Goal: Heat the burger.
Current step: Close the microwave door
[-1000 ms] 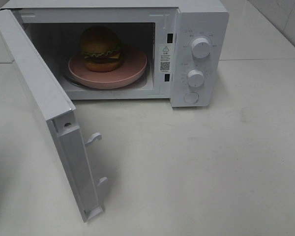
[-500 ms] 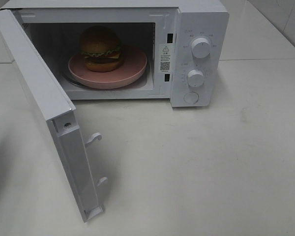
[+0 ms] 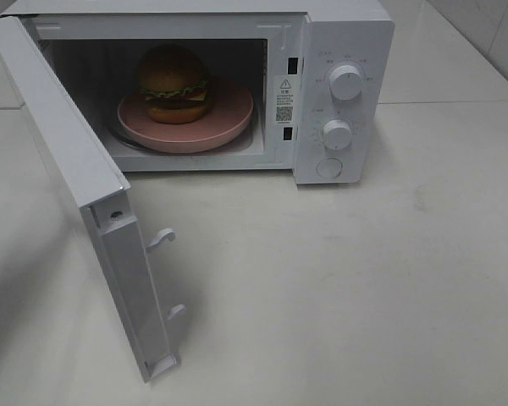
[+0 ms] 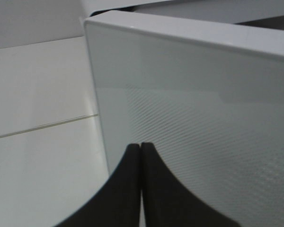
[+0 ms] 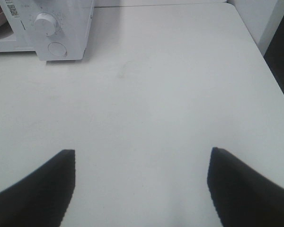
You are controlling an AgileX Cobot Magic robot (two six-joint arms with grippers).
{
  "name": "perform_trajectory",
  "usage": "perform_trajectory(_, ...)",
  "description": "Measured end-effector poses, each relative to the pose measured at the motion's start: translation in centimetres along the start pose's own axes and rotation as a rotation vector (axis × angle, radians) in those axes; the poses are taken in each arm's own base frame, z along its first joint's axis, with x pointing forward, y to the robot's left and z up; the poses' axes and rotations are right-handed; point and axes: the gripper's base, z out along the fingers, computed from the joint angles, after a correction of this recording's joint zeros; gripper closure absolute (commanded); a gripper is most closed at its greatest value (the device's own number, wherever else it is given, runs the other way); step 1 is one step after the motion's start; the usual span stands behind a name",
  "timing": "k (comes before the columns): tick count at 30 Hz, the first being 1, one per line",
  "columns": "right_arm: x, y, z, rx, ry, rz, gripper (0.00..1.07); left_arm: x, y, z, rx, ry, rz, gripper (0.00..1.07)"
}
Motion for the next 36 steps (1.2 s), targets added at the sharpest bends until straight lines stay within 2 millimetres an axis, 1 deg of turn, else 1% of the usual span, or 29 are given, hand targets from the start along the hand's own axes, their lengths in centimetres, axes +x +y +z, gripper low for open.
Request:
perform_trajectory(2, 0.0, 0.0, 0.0, 0.0, 0.0, 0.0, 0.33, 0.3, -0.9, 0.5, 0.049, -0.011, -0.016, 1.07)
perform_trajectory(4, 0.0, 0.0, 0.0, 0.0, 0.0, 0.0, 0.33, 0.4, -1.3, 0.8, 0.067, -0.007, -0.016, 1.07)
perform_trajectory(5, 0.0, 0.0, 0.0, 0.0, 0.0, 0.0, 0.33, 0.5, -2.0, 1.3, 0.1, -0.001, -0.014, 1.07)
perform_trajectory(6, 0.0, 0.0, 0.0, 0.0, 0.0, 0.0, 0.33, 0.5, -2.0, 1.3, 0.1, -0.001, -0.014, 1.07)
perform_trajectory(7, 0.0, 0.0, 0.0, 0.0, 0.0, 0.0, 0.33, 0.7, -2.6, 1.9, 0.12, 0.006, -0.015, 1.07)
perform_trajectory(11, 0.0, 0.0, 0.0, 0.0, 0.0, 0.0, 0.33, 0.8, -3.4, 2.7, 0.137, 0.012, -0.025, 1.07)
perform_trajectory(12, 0.0, 0.0, 0.0, 0.0, 0.0, 0.0, 0.33, 0.7, -4.2, 3.2, 0.171, 0.01, -0.02, 1.07)
perform_trajectory(13, 0.0, 0.0, 0.0, 0.0, 0.0, 0.0, 0.33, 0.7, -4.7, 3.4, 0.188, 0.007, -0.016, 1.07)
perform_trajectory(14, 0.0, 0.0, 0.0, 0.0, 0.0, 0.0, 0.33, 0.7, -4.7, 3.4, 0.188, 0.007, -0.016, 1.07)
perform_trajectory(15, 0.0, 0.0, 0.0, 0.0, 0.0, 0.0, 0.33, 0.5, -5.5, 3.6, 0.218, 0.001, -0.011, 1.07)
perform_trajectory(16, 0.0, 0.0, 0.0, 0.0, 0.0, 0.0, 0.33, 0.4, -5.8, 3.8, 0.224, -0.005, -0.014, 1.07)
perform_trajectory(17, 0.0, 0.0, 0.0, 0.0, 0.0, 0.0, 0.33, 0.4, -5.8, 3.8, 0.224, -0.005, -0.014, 1.07)
perform_trajectory(18, 0.0, 0.0, 0.0, 0.0, 0.0, 0.0, 0.33, 0.1, -6.4, 4.2, 0.232, -0.015, -0.024, 1.07)
perform_trajectory(22, 0.0, 0.0, 0.0, 0.0, 0.0, 0.0, 0.33, -0.3, -7.1, 4.8, 0.227, -0.029, -0.046, 1.07)
perform_trajectory(24, 0.0, 0.0, 0.0, 0.0, 0.0, 0.0, 0.33, -0.8, -8.4, 6.0, 0.222, -0.029, -0.062, 1.07)
perform_trajectory(27, 0.0, 0.0, 0.0, 0.0, 0.0, 0.0, 0.33, -0.9, -8.7, 6.2, 0.222, -0.023, -0.057, 1.07)
perform_trajectory(28, 0.0, 0.0, 0.0, 0.0, 0.0, 0.0, 0.33, -1.1, -9.6, 6.8, 0.226, -0.013, -0.042, 1.07)
perform_trajectory(30, 0.0, 0.0, 0.0, 0.0, 0.0, 0.0, 0.33, -1.2, -9.9, 7.0, 0.223, -0.007, -0.036, 1.07)
perform_trajectory(32, 0.0, 0.0, 0.0, 0.0, 0.0, 0.0, 0.33, -1.4, -11.7, 8.2, 0.217, 0.0, -0.017, 1.07)
perform_trajectory(35, 0.0, 0.0, 0.0, 0.0, 0.0, 0.0, 0.33, -1.5, -12.0, 8.5, 0.213, 0.003, -0.01, 1.07)
perform_trajectory(36, 0.0, 0.0, 0.0, 0.0, 0.0, 0.0, 0.33, -1.6, -12.9, 9.1, 0.208, 0.01, -0.003, 1.07)
